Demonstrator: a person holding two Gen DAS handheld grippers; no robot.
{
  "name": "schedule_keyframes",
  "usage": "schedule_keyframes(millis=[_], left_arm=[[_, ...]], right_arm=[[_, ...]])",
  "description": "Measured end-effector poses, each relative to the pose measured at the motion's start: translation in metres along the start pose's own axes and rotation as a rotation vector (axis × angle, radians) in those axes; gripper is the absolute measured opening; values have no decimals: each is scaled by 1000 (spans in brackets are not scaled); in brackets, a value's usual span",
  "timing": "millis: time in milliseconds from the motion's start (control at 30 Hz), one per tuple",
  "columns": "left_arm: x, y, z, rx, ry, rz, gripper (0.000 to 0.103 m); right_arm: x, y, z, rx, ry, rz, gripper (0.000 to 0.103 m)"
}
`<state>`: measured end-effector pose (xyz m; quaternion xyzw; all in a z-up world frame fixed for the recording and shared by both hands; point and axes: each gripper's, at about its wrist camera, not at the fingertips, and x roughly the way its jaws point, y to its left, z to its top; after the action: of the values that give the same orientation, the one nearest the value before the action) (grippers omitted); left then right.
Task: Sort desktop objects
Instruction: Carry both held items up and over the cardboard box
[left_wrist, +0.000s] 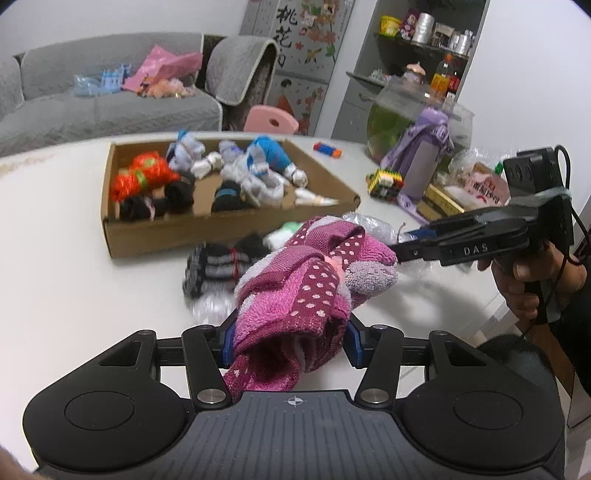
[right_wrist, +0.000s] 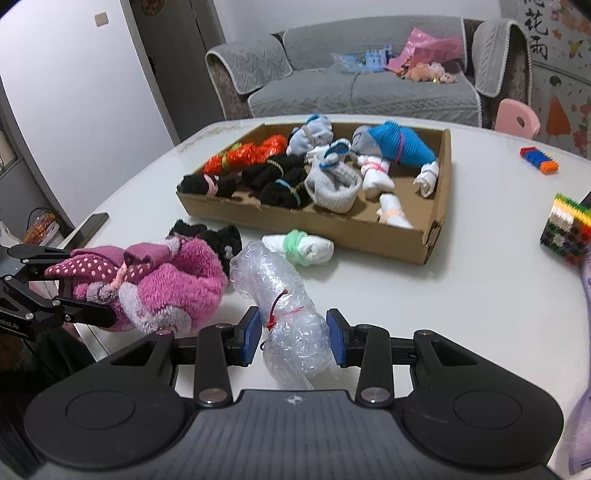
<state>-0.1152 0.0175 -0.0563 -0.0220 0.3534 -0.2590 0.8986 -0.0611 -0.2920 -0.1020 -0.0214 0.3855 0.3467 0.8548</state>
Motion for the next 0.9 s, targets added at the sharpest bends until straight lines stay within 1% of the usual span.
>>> schedule_keyframes(millis=[267,567,733,900], left_arm=[[-10,-5,34,40,-67,54,59],[-20,0,67,57,-125,101,59],[-27,8,92,67,-158,149,59],[-30,22,123,73,-192,197,59]], right_arm=[[-26,0,21,-11,-74,-16,35],[-38,0,51,-47,-123,-44,35],[-44,-3,74,-64,-164,-58,35],[-41,-7,103,-77,-193,-69,35]])
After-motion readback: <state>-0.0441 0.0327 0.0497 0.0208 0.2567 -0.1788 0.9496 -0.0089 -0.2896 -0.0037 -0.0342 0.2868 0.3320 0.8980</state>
